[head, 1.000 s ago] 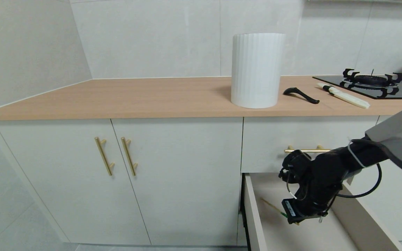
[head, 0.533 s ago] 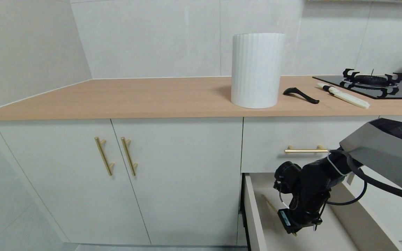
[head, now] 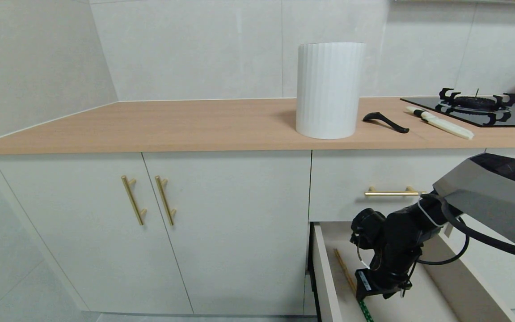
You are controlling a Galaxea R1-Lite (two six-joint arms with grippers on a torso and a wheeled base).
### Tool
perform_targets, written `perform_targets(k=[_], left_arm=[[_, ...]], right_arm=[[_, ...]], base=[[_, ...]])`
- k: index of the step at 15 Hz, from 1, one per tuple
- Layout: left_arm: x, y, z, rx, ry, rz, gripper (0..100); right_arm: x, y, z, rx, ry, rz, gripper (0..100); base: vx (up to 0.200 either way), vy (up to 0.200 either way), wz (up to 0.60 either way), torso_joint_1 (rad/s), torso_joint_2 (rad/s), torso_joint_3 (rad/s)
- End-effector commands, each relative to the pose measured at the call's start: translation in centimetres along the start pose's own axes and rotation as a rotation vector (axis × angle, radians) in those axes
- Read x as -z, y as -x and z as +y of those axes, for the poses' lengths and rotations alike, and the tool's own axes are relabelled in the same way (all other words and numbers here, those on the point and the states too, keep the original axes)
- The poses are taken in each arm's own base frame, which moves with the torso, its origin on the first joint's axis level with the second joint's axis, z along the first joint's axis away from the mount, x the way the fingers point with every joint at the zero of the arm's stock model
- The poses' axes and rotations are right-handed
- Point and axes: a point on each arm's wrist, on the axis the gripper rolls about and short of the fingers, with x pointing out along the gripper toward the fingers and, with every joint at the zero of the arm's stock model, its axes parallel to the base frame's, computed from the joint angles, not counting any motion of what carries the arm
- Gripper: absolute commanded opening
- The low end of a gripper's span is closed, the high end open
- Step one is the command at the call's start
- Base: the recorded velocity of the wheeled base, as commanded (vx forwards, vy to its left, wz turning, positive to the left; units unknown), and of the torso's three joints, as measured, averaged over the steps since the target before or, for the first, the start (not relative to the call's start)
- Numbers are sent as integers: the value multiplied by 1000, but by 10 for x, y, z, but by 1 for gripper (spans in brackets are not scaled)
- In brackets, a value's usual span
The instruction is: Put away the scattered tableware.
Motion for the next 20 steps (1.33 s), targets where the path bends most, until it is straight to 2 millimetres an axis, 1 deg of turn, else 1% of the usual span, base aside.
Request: perform_targets(k=[1,3,4,5,6,7,8,9,11,12,14,16,17,20], left_arm=[[0,0,0,-1,0,0,100],[0,0,0,-1,0,0,100],[0,0,0,-1,0,0,100],[0,0,0,-1,0,0,100],[0,0,0,-1,0,0,100],[0,0,0,-1,0,0,100],[0,0,0,-1,0,0,100],[0,0,0,-1,0,0,100],[0,0,0,-1,0,0,100],[0,0,0,-1,0,0,100],[0,0,0,-1,0,0,100],[0,0,0,-1,0,0,100],[0,0,0,-1,0,0,100],[0,0,0,-1,0,0,100]], right_arm=[[0,1,0,-3,0,-3,100],[0,2,0,-4,0,-6,100],[0,8,0,-9,-4,-18,100],[0,30,1,-27,-28,-62,100],[4,57,0,-50,-42,-124,100],[8,75,-2,-65,-47,-161,100],[14,97,-6,-74,-54,-210,100],[30,144,-21,-96,-85,-323,100],[52,195,-45,-110,-115,-486,100],[61,211,-53,-101,-97,-546,100],[74,231,-67,-81,-108,-624,100],[80,242,-71,-76,-113,-678,100],[81,243,-72,-70,-111,-683,100],[84,238,-73,-49,-70,-662,100]], base=[[0,0,0,0,0,0],[0,0,0,0,0,0],[0,0,0,0,0,0],[0,0,0,0,0,0],[0,0,0,0,0,0],[0,0,0,0,0,0],[0,0,0,0,0,0],[0,0,0,0,0,0],[0,0,0,0,0,0],[0,0,0,0,0,0],[0,0,0,0,0,0],[0,0,0,0,0,0],[0,0,0,0,0,0],[0,0,0,0,0,0]])
